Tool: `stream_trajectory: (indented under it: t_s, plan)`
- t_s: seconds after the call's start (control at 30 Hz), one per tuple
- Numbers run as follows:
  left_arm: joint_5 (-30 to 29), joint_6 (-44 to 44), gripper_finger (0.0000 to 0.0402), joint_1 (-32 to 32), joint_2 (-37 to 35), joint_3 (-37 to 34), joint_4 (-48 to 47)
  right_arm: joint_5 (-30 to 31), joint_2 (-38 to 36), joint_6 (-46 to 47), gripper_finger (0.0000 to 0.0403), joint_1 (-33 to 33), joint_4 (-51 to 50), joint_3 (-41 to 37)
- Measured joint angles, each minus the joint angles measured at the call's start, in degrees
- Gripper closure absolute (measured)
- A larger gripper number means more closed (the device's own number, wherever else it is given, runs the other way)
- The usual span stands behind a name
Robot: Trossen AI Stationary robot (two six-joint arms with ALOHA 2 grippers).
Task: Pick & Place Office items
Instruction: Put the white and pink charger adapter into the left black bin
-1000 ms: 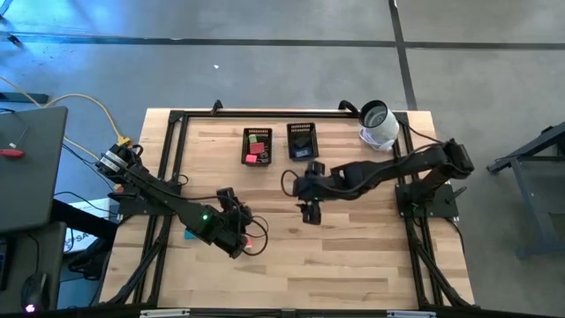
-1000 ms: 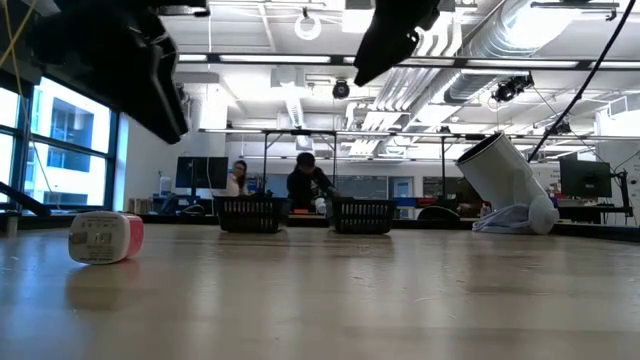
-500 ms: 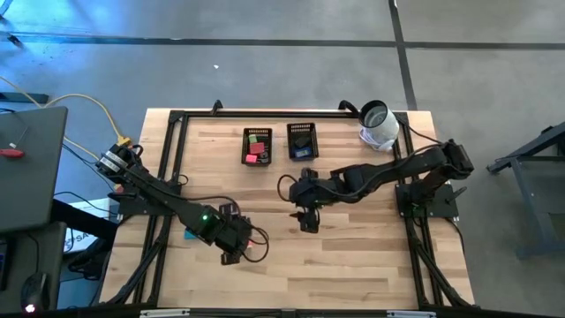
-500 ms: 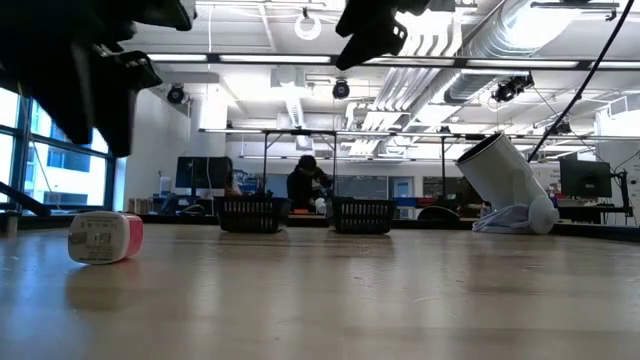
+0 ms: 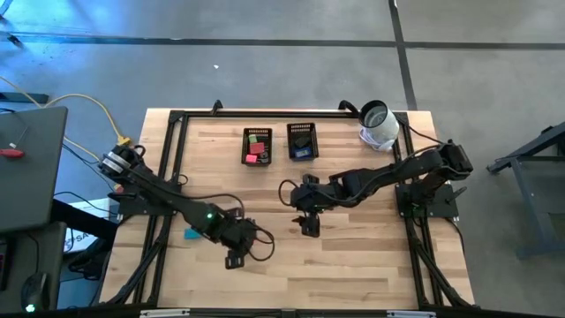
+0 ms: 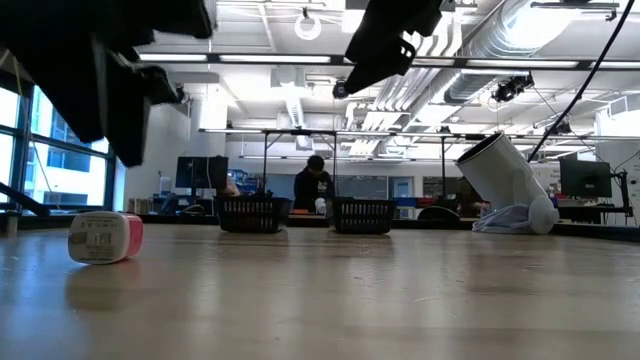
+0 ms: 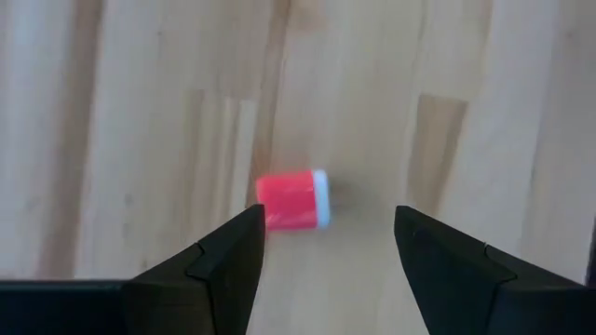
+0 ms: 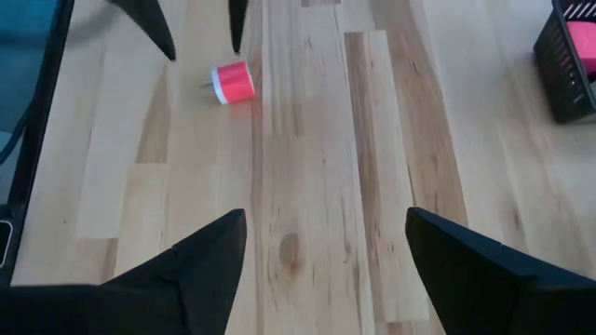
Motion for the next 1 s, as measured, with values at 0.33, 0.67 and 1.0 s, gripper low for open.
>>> stream_trajectory:
  t_s: [0.33, 0.67, 1.0]
  plan:
    - [7.46, 1.29, 0.0172, 2.73, 6.52, 0.11, 0.51, -0.25, 0.00, -0.31, 0.0121, 0.21, 0.43, 0.00]
    - [3.80, 2.97, 0.0172, 2.75, 6.38, 0.04, 0.73, -0.23, 0.00, -0.42, 0.0121, 0.38, 0.38, 0.00]
    - [3.77, 3.01, 0.0172, 3.05, 6.34, 0.02, 4.17, -0.25, 0.00, -0.42, 0.0121, 0.38, 0.35, 0.00]
